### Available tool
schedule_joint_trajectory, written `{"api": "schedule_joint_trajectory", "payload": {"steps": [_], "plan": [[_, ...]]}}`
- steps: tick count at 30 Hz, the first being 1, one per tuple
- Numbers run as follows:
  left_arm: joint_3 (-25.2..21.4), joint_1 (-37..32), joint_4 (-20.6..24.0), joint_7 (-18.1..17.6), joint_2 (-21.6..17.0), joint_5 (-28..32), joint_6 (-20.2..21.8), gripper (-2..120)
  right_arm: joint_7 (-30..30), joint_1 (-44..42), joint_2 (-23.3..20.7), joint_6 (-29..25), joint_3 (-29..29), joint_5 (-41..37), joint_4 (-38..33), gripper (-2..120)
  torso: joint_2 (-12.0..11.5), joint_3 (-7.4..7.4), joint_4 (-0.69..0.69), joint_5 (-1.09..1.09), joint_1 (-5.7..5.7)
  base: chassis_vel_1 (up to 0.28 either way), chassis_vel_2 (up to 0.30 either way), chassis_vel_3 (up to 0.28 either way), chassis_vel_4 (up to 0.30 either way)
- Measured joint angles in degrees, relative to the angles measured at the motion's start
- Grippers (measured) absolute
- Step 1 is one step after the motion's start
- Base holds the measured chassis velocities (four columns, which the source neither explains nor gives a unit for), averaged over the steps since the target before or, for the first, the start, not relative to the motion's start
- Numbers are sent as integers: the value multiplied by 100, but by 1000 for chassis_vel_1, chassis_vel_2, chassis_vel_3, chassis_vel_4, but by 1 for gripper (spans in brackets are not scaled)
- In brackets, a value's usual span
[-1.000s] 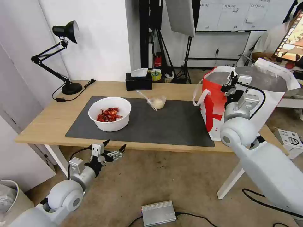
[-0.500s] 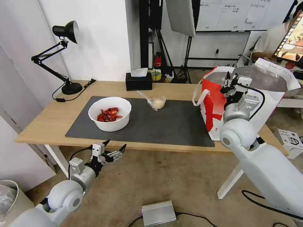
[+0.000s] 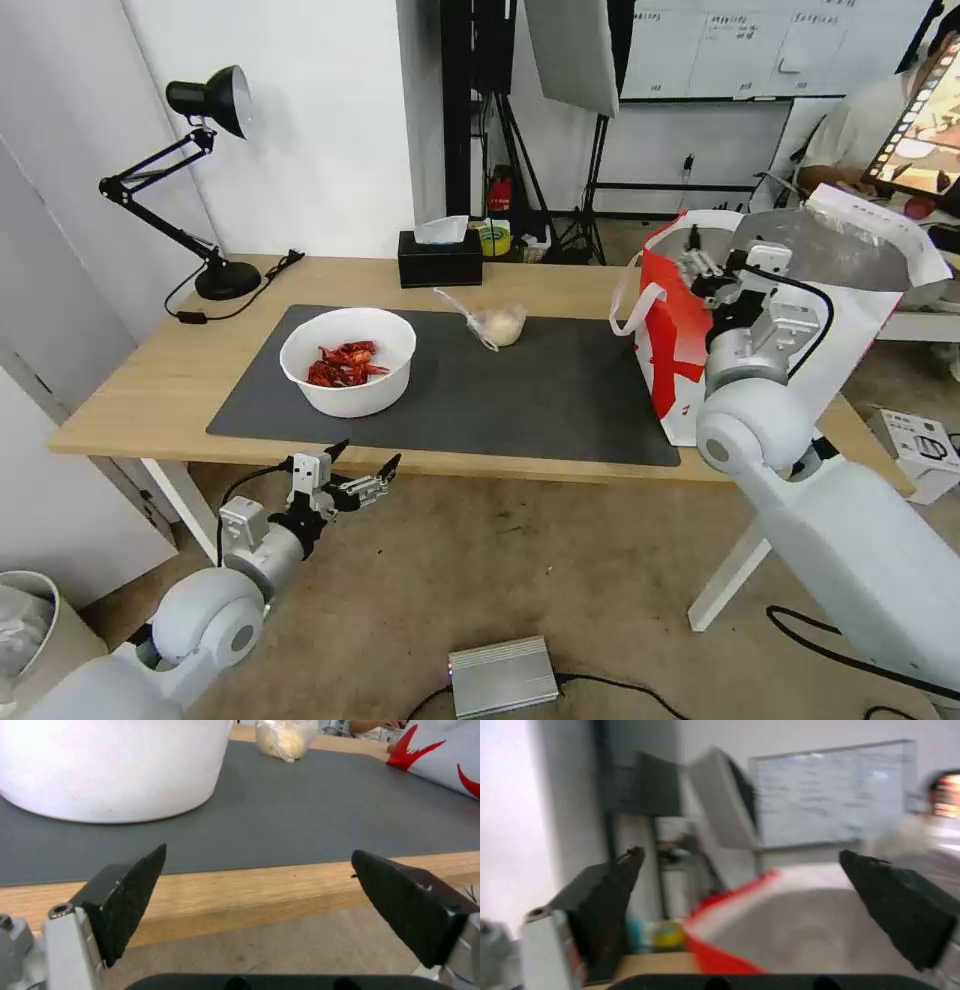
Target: Pick up the trash from the table and place it into the takeout bag.
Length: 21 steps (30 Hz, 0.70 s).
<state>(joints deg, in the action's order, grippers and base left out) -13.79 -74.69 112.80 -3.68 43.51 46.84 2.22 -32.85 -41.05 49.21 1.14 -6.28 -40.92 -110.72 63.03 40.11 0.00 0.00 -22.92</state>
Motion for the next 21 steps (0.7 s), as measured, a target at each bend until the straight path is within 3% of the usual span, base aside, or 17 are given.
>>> {"api": "schedule_joint_trajectory", "payload": {"steps": [2, 3, 6, 9, 19, 21], "plan": [[2, 6, -25, 4, -1, 2, -2, 100, 593, -54, -47, -336, 0, 0, 10, 100, 0, 0, 0, 0, 0, 0, 0, 0, 0], [2, 6, -25, 4, -1, 2, -2, 100, 593, -54, -47, -336, 0, 0, 10, 100, 0, 0, 0, 0, 0, 0, 0, 0, 0], [7, 8, -55, 9, 5, 5, -10, 100, 1562, -172, -143, -745, 1, 31, 35, 100, 0, 0, 0, 0, 0, 0, 0, 0, 0], [9, 10, -58, 12, 11, 5, -13, 100, 1934, -243, -201, -844, -8, 48, 61, 100, 0, 0, 0, 0, 0, 0, 0, 0, 0], [32, 36, -65, 29, 15, 8, -20, 100, 3465, -576, -511, -862, -280, -113, 249, 100, 0, 0, -1, 0, 0, 0, 0, 0, 0], [31, 36, -63, 40, 14, 11, -20, 100, 3802, -714, -602, -645, -372, -195, 255, 100, 0, 0, -1, 1, 0, 0, 0, 0, 0]]}}
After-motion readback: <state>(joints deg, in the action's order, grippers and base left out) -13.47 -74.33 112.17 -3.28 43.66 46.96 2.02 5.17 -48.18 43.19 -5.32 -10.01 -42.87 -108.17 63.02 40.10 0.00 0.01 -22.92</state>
